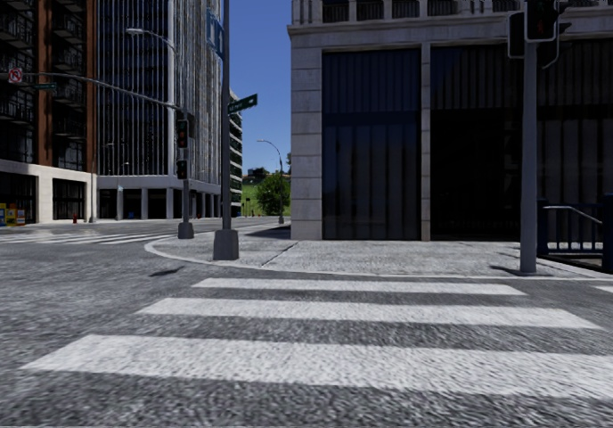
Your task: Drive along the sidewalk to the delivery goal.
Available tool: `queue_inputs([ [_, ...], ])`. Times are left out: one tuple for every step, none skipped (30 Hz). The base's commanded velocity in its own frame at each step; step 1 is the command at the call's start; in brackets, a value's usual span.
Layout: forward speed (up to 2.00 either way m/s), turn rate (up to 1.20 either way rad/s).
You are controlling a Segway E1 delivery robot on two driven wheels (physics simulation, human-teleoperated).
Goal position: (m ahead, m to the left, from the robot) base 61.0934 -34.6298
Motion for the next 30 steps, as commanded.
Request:
queue_inputs([
  [2.00,0.00],
  [2.00,0.00],
  [2.00,0.00],
  [2.00,0.00],
  [2.00,0.00],
  [2.00,0.00],
  [2.00,0.00],
  [2.00,0.00],
  [2.00,0.00],
  [2.00,0.00],
  [2.00,0.00],
  [2.00,0.00],
  [2.00,0.00],
  [2.00,0.00],
  [2.00,0.00],
  [2.00,0.00],
  [2.00,0.00],
  [2.00,0.00],
  [2.00,0.00],
  [2.00,0.00],
  [2.00,0.00],
  [2.00,0.00],
  [2.00,0.00],
  [2.00,0.00],
  [2.00,0.00],
  [2.00,0.00],
  [2.00,0.00],
  [2.00,0.00],
  [2.00,0.00],
  [2.00,0.00],
])
